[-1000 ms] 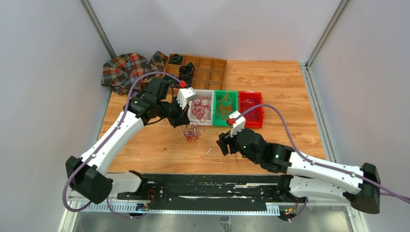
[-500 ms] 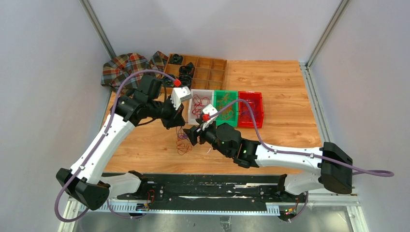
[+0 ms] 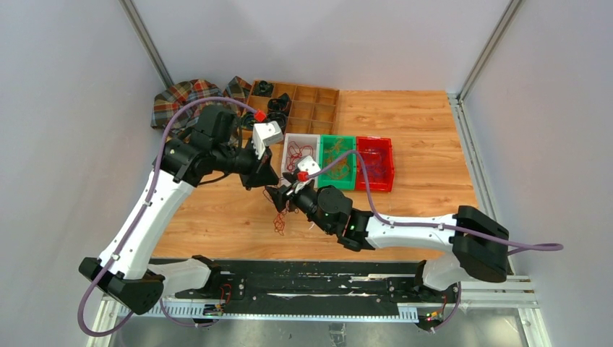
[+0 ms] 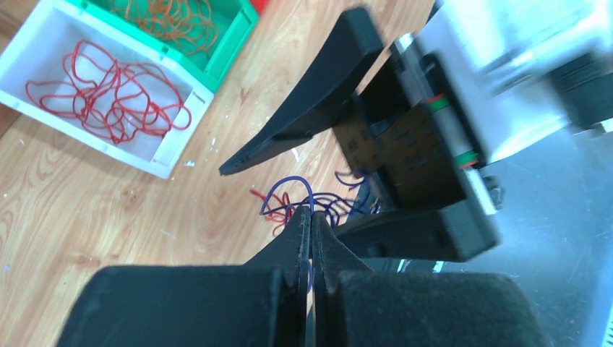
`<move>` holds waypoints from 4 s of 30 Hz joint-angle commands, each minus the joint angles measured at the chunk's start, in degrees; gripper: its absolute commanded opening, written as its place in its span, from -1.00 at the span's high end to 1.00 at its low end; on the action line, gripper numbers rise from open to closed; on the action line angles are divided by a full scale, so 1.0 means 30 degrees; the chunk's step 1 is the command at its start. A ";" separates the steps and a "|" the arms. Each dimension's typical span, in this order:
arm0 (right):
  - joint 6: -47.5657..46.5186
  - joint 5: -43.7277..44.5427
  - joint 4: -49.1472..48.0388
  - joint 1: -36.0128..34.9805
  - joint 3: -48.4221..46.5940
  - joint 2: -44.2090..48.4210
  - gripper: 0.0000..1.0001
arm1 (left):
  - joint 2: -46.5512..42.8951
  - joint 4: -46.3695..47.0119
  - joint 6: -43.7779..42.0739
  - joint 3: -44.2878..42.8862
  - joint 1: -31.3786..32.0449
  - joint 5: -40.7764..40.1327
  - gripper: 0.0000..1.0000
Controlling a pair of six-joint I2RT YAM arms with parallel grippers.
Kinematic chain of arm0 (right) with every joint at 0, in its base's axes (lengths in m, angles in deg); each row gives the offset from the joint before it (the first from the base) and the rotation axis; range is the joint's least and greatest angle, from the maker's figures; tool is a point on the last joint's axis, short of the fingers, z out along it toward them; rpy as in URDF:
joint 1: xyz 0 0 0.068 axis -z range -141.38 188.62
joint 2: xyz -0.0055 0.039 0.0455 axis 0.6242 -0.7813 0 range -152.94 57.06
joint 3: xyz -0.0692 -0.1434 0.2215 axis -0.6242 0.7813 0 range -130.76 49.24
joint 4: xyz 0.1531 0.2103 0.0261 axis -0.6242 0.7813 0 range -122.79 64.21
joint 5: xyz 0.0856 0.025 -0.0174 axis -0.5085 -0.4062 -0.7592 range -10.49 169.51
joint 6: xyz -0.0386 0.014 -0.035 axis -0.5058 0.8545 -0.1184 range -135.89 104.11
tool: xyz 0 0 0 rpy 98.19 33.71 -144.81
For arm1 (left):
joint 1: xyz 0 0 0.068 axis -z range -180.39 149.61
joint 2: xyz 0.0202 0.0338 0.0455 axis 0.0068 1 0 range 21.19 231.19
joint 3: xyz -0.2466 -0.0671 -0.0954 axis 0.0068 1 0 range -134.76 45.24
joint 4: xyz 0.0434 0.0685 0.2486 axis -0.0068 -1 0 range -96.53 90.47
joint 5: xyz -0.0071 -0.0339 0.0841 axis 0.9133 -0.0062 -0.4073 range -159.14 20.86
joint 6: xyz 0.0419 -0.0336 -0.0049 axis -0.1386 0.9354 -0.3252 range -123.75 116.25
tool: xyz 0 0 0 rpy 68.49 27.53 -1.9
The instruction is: Untangle the cables
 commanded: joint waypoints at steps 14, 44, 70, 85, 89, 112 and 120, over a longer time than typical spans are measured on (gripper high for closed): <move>0.1654 0.0745 -0.3585 0.1044 0.4462 -0.0808 -0.02 | 0.0351 -0.1708 0.0883 -0.5276 -0.0081 0.1242 0.99; 0.2299 0.1228 0.0946 0.0831 0.8378 0.6282 -0.19 | 0.1024 -0.1832 -0.0192 -1.2512 -0.0104 -0.2516 0.99; -0.1882 -0.1230 0.1635 -0.0040 -0.2613 0.2092 0.23 | 0.0786 -0.1825 0.0628 -1.2609 -0.0088 -0.1244 0.99; -0.3367 0.1220 0.0000 0.0234 -0.3644 -0.1229 -0.01 | 0.0938 -0.1802 0.2527 -1.3982 -0.0096 0.0559 0.99; -0.2613 0.1195 -0.0157 0.0575 -0.2647 -0.1684 0.04 | 0.1016 -0.1774 0.2741 -1.4450 -0.0088 0.0715 0.99; 0.0100 0.0561 -0.1642 0.0847 0.5383 0.2086 -0.19 | 0.2351 -0.1774 0.1396 -1.7853 -0.0089 -0.1684 0.99; -0.1955 -0.2832 0.0301 0.0455 0.3444 0.4587 -0.40 | 0.2510 -0.1773 0.1310 -1.7733 -0.0085 -0.1442 0.99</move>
